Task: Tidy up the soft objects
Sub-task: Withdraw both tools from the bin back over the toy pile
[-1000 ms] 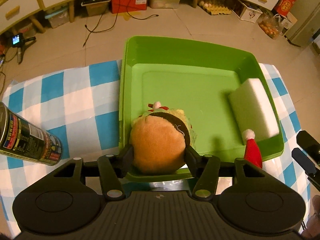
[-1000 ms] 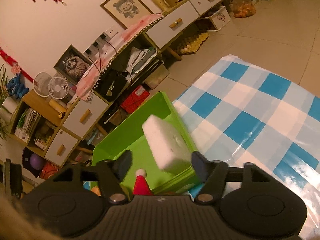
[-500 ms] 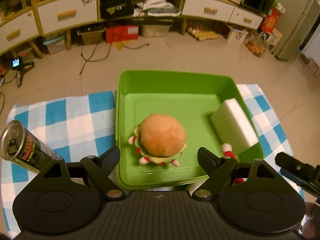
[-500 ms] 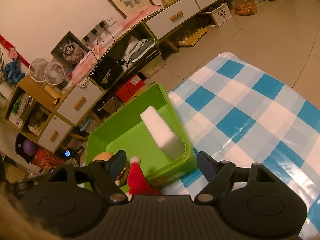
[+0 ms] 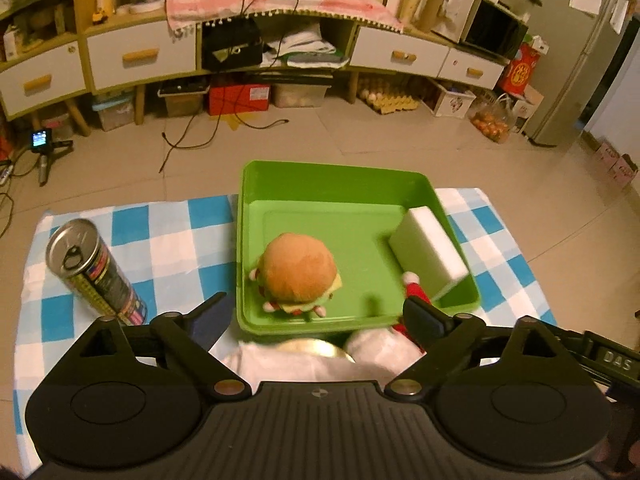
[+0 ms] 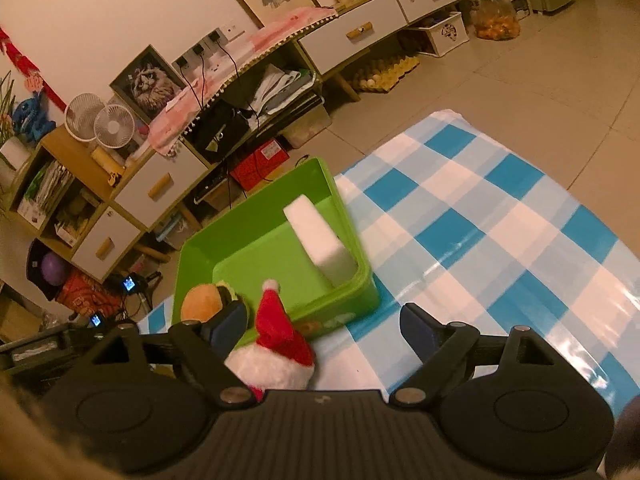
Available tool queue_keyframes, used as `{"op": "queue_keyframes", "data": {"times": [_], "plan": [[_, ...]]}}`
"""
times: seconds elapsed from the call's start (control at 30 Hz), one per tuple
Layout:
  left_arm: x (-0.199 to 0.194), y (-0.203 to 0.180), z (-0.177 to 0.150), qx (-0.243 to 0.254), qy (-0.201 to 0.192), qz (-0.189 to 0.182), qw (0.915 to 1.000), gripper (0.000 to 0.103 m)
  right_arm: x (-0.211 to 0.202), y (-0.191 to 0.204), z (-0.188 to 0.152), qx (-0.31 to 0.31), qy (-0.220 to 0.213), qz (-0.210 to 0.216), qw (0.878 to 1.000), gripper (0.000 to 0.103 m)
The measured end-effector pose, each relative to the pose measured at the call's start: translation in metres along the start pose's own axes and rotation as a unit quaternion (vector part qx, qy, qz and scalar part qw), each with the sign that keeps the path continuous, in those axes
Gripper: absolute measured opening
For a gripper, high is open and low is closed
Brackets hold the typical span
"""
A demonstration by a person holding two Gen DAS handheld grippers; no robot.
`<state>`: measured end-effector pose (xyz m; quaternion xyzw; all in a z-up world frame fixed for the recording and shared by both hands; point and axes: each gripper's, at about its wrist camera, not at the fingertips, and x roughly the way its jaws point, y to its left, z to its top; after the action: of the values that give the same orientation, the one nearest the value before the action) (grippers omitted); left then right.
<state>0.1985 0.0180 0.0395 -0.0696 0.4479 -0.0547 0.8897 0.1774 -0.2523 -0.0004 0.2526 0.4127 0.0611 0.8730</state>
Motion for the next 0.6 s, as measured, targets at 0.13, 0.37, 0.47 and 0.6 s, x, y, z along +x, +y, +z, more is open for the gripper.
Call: {"op": "queue_keyframes", "data": {"times": [0.13, 0.37, 0.47, 0.6], "plan": [[-0.014, -0.002, -0.015, 0.0, -0.009, -0.009, 0.9999, 0.092, -0.01, -0.002, -0.005, -0.006, 0.004, -0.003, 1.0, 0.052], [-0.031, -0.007, -0.042, 0.009, -0.025, -0.002, 0.9996, 0.095, -0.02, 0.001, -0.017, -0.029, 0.018, -0.007, 0.999, 0.053], [-0.04, -0.006, -0.055, 0.01, -0.038, 0.004, 0.9992, 0.096, -0.024, 0.002, -0.023, -0.042, 0.023, -0.008, 0.999, 0.053], [-0.053, -0.007, -0.074, 0.025, -0.054, 0.021, 0.998, 0.097, -0.031, 0.008, -0.032, -0.074, 0.019, -0.017, 0.997, 0.053]]}}
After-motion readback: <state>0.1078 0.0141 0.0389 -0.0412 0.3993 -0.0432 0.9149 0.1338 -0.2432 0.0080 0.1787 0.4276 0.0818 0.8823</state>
